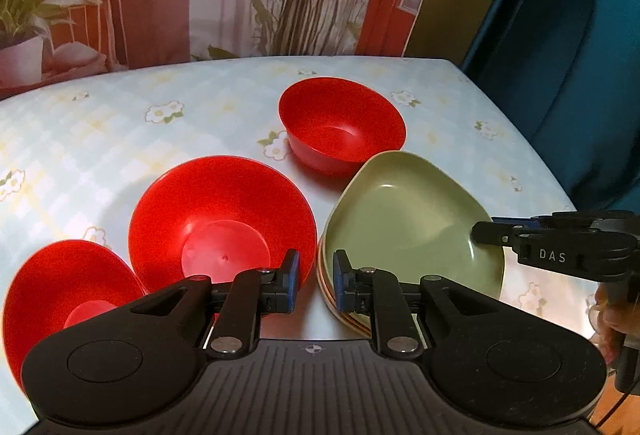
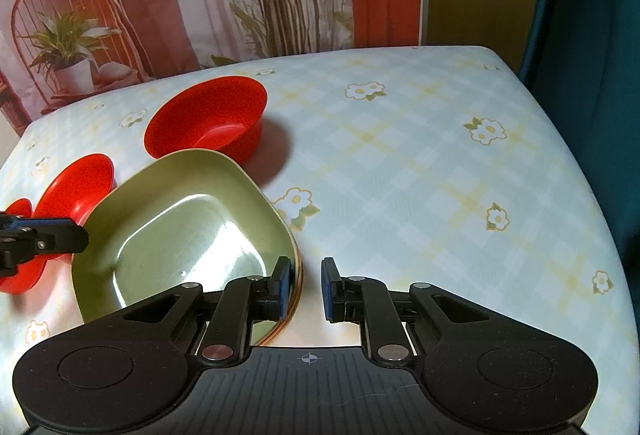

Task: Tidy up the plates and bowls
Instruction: 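Lower the green plate onto the orange plate and open both grippers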

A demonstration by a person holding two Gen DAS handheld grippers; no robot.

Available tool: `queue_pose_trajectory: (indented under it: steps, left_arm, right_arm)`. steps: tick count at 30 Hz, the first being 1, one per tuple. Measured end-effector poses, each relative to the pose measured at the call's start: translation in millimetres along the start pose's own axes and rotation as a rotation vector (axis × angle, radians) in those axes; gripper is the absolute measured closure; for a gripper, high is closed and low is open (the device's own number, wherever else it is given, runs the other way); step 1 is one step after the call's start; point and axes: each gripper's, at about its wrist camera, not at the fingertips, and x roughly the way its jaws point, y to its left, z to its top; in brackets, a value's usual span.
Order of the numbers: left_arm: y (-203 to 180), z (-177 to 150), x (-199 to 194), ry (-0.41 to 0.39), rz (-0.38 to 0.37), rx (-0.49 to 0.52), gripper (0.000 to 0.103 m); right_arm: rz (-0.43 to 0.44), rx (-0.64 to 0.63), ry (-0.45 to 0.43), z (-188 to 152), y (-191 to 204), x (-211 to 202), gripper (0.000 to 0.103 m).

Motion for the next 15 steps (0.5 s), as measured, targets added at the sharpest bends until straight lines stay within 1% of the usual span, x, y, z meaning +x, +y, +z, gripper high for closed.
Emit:
queue_pose_trajectory:
  steps: [7, 15]
  left_arm:
    - [-1, 1, 0, 0.001, 0.008, 0.015, 0.083]
    - [-7, 4, -14, -0.039, 0.005, 0.036, 0.083]
  right_arm:
    - [-0.004, 0.001, -0.001, 0, 1, -1, 0.088]
    - [0.007, 0.004, -0.036, 0, 3, -13, 0.088]
